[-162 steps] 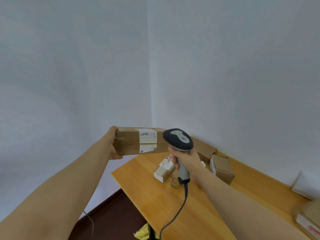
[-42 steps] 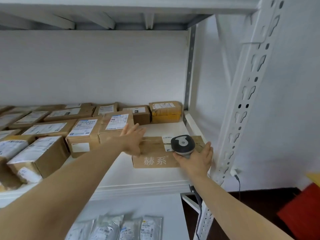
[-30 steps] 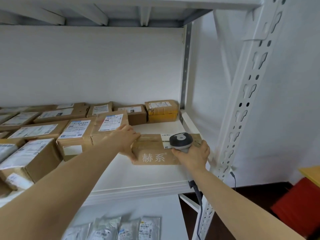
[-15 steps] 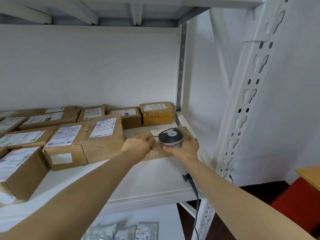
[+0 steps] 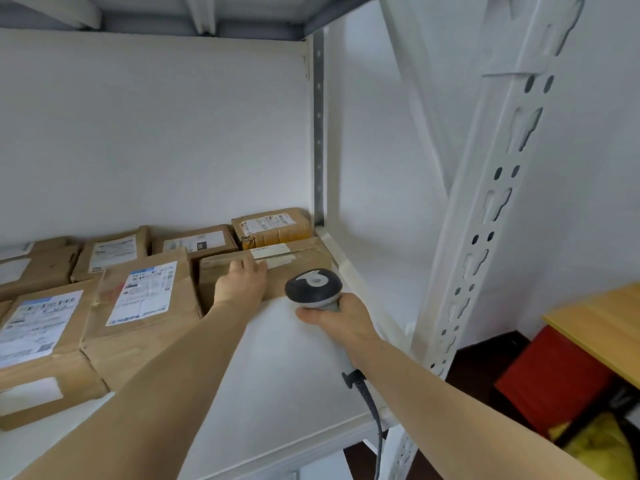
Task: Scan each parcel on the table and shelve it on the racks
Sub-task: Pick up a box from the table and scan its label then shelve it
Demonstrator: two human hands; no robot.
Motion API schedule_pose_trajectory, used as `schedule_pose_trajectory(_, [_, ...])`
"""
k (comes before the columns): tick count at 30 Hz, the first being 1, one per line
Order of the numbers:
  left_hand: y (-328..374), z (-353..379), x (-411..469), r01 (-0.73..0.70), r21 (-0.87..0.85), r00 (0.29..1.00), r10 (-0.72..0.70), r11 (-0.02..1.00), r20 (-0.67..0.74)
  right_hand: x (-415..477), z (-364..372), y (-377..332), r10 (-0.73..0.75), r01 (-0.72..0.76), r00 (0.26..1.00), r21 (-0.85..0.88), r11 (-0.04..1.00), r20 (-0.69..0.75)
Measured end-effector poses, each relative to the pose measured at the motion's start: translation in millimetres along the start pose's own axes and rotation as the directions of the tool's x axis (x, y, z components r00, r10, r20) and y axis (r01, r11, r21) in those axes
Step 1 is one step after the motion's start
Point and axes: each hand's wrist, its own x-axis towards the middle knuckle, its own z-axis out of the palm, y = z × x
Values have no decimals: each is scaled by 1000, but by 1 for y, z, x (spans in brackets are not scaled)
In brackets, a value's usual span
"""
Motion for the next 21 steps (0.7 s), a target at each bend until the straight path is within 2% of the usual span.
schedule_pose_trajectory(9, [3, 9, 12, 92, -2, 994, -92, 996, -58, -15, 1, -7, 48, -49, 999, 16, 999, 19])
schedule_pose_trajectory(14, [21, 10, -36, 68, -4, 990, -68, 998, -121, -47, -7, -5, -1, -13, 997, 185, 983, 75])
schedule_pose_trajectory(21, [56, -16, -132, 100, -63, 993, -103, 993, -54, -114, -31, 24, -15, -48, 973, 266, 963, 232])
